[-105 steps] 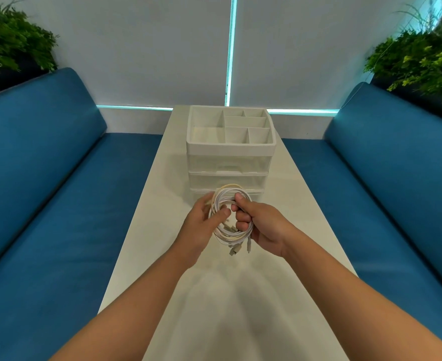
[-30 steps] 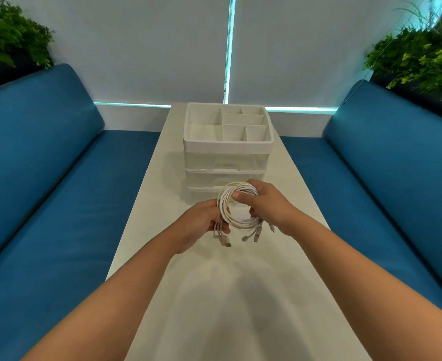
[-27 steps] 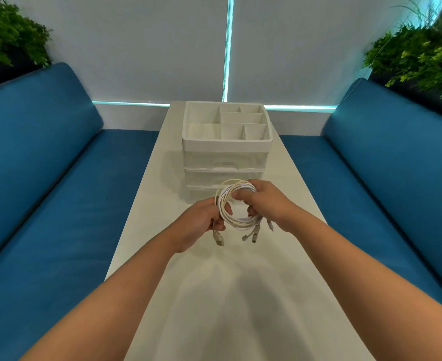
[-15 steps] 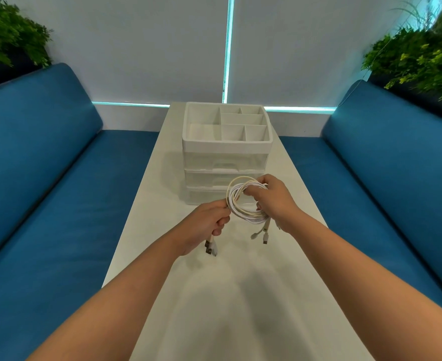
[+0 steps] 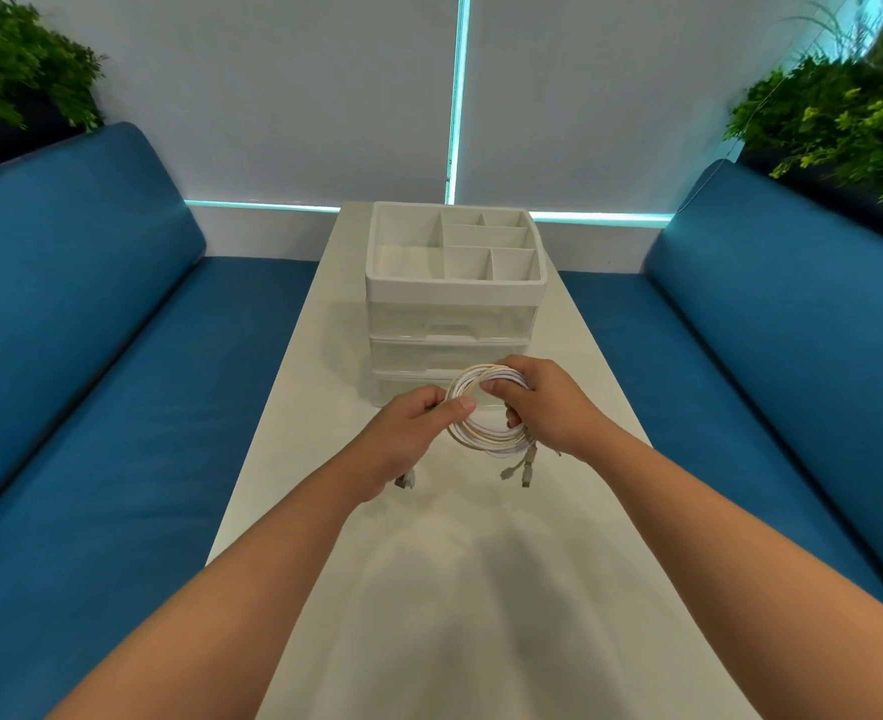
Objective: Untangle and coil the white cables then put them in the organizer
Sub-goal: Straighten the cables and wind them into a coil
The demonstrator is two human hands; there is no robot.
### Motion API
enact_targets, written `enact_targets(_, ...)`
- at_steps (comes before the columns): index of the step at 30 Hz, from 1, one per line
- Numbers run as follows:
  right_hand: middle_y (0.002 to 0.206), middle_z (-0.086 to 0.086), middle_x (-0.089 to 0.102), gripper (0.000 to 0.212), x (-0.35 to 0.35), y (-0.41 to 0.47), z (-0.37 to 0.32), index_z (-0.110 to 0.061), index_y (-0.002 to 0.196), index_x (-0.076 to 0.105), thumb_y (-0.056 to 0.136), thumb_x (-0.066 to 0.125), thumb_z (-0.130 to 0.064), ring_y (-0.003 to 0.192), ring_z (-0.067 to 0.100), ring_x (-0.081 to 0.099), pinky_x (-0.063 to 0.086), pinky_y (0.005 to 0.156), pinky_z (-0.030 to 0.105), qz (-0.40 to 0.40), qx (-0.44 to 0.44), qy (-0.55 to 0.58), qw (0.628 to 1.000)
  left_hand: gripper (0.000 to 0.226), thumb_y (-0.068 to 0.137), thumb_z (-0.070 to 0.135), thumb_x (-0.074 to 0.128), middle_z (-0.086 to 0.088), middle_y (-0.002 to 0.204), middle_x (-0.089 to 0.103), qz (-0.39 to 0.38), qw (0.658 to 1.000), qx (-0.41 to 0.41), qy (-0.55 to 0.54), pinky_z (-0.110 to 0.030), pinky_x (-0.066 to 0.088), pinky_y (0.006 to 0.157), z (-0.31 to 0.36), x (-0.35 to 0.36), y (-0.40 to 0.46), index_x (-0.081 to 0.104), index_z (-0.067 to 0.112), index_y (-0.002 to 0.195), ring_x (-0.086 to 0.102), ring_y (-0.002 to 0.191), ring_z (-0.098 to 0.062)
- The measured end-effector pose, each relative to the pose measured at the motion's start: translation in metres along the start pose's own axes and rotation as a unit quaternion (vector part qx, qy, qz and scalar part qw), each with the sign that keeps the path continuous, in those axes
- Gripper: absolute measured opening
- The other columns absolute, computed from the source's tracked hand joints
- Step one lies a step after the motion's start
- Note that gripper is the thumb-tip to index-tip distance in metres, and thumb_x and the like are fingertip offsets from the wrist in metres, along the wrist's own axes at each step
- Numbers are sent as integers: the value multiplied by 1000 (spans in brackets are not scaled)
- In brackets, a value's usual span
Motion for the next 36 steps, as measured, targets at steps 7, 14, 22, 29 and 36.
enact_targets(7, 98, -6, 63, 51, 10, -1, -25, -27, 134, 48, 86, 64, -17, 83, 13, 60, 46, 73, 24, -126, -56, -195, 971, 32, 94, 52, 56, 6, 65, 35, -77, 995, 43, 43, -28, 30, 52, 7, 8, -4, 59, 23, 79, 32, 56, -8)
enact_targets(14, 71, -2, 62, 18, 11, 1, -23, -17, 80, 62, 95, 56, -25, 60, 10, 52, 41, 59, 22, -129, -55, -192, 971, 57, 89, 65, 47, 5, 64, 35, -70, 997, 26, 21, -27, 29, 64, 22, -7, -1, 64, 11, 84, 29, 59, -11)
enact_targets(22, 65, 0, 65, 20, 16, -4, -10, -13, 75, 66, 93, 60, -20, 54, 7, 57, 46, 58, 16, -141, -4, -113, 984, 27, 101, 22, 51, 7, 60, 37, -63, 998, 1, -32, -26, 26, 59, 14, -10, 2, 61, 16, 77, 29, 55, -9)
enact_targets(29, 51, -1, 53, 13, 22, -8, -12, -2, 89, 70, 87, 67, -13, 43, 7, 48, 43, 48, 19, -138, 23, 20, 990, 26, 102, 28, 51, 5, 68, 38, -35, 999, 17, 11, -19, 33, 60, 14, -21, 3, 68, 9, 95, 32, 60, -9)
enact_targets(36, 64, 0, 57, 15, 18, -1, 3, -17, 70, 63, 84, 65, -22, 60, 14, 50, 37, 54, 25, -111, 68, -179, 975, 21, 102, 20, 51, 4, 69, 39, 22, 998, 14, -49, -20, 33, 58, 1, -25, 6, 66, 11, 91, 32, 59, -10)
Point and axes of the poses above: each hand's wrist, its own y-axis towards the middle knuckle, its own x-axis out of the palm, z = x × y, the point moved 8 cm from there along y, towards the middle knuckle
